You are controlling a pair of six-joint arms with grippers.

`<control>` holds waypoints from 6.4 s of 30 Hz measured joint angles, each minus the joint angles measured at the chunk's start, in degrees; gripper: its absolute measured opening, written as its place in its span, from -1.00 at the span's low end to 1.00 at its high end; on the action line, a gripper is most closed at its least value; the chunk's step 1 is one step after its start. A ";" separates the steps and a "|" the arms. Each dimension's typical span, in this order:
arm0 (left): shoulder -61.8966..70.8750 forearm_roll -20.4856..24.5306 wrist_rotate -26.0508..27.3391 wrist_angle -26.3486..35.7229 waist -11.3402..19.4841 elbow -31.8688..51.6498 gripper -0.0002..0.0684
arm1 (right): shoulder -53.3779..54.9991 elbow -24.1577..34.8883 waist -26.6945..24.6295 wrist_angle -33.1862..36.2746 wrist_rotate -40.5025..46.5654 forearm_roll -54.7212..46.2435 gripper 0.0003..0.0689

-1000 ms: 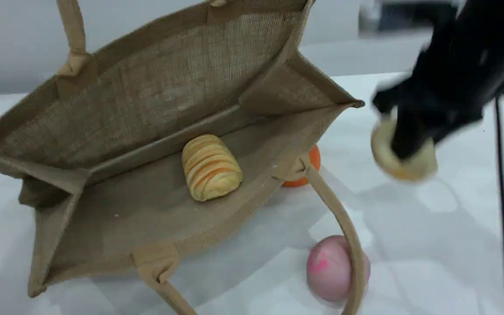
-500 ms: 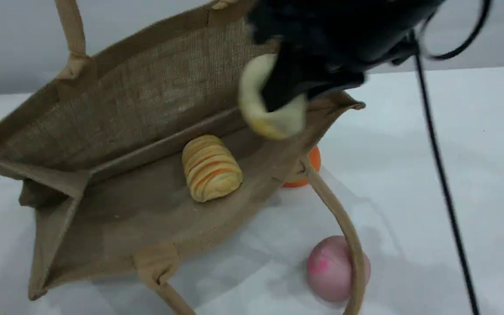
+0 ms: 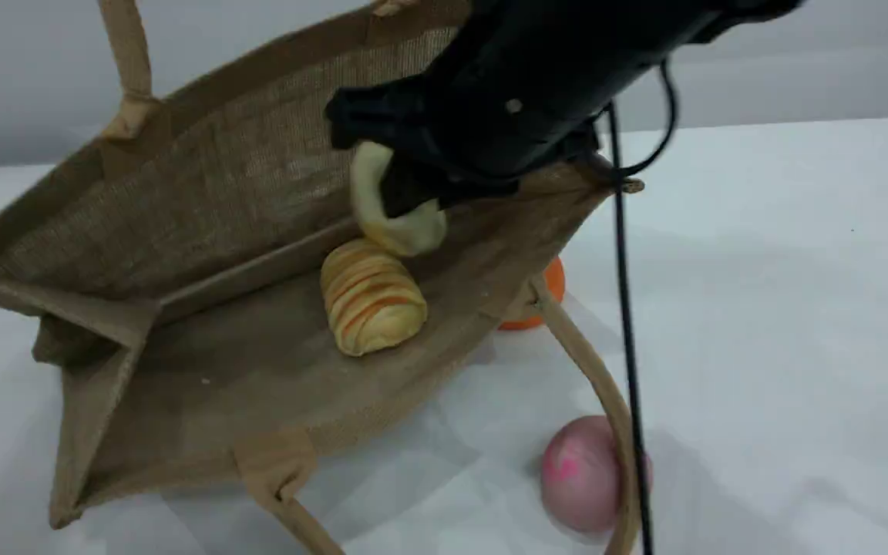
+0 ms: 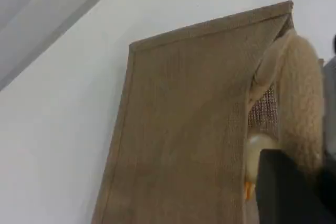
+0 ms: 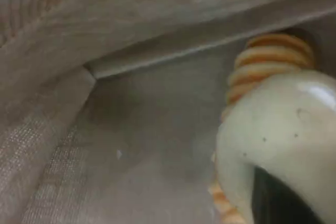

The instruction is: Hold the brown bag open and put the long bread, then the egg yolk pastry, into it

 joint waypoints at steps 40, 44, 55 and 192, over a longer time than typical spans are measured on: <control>0.06 -3.66 0.15 -0.09 0.00 0.09 -0.74 | -25.79 -3.31 -9.45 18.93 -7.78 -8.27 0.38; 0.61 -5.27 0.15 -0.09 -0.05 0.13 -0.74 | -28.81 -3.31 -9.45 18.93 -6.66 -9.11 0.38; 5.02 -7.61 0.54 -0.34 -0.64 3.59 -0.74 | -29.58 -3.31 -9.45 19.95 -6.01 -9.89 0.38; -96.93 25.93 -37.14 -8.24 7.50 76.61 0.43 | -110.45 37.15 -32.07 52.58 33.75 -53.31 0.33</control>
